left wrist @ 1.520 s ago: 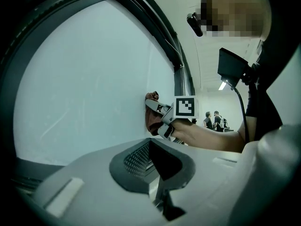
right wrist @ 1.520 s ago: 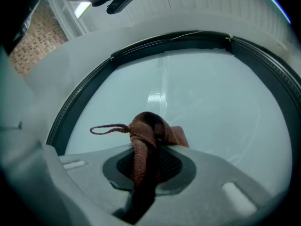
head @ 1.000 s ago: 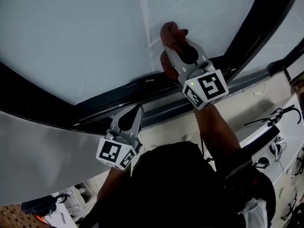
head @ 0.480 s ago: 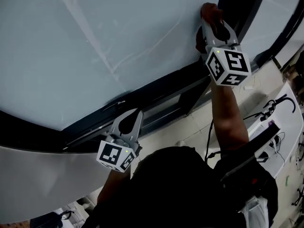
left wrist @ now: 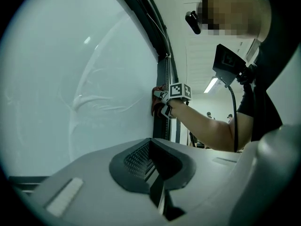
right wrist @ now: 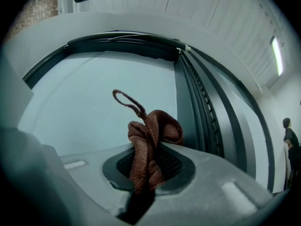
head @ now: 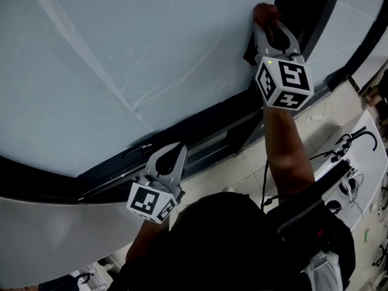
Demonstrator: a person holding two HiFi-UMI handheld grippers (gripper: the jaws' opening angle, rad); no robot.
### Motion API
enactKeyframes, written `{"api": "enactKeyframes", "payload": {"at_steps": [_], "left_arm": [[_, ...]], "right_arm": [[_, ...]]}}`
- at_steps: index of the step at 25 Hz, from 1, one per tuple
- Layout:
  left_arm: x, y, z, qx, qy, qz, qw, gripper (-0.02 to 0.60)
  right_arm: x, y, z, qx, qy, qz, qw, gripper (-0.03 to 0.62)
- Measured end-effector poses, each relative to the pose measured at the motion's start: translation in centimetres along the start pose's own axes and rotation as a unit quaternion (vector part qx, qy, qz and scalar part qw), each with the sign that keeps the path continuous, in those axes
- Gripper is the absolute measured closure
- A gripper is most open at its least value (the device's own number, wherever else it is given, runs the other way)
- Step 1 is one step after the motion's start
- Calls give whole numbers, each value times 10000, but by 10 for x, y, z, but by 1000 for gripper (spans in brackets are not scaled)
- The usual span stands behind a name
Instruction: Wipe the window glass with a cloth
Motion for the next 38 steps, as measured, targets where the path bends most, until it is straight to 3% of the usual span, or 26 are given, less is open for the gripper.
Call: {"api": "enactKeyframes", "payload": {"at_steps": [7,22,38], "left_arm": [[-3,8,7,-75,-180,98,9998,565],[-30,13,18,-117,-287,86,9995,565],[-73,14,31,-159,-361,-38,9992,565]], "right_arm": [[3,0,8,351,-251,-143,9990,562],[0,-7,35,553,-212,-295,9978,562],[-12,-23,115,525,-694,-345,9956,562]]}}
Point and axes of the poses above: the fingertips, and each gripper's own axes: x forward along the fingers, z to its left, y out of its underside, the point moved 2 cm from there along -x, backward along the fingers, and after that the axes turned 3 degrees about x, right-handed, at the moved point
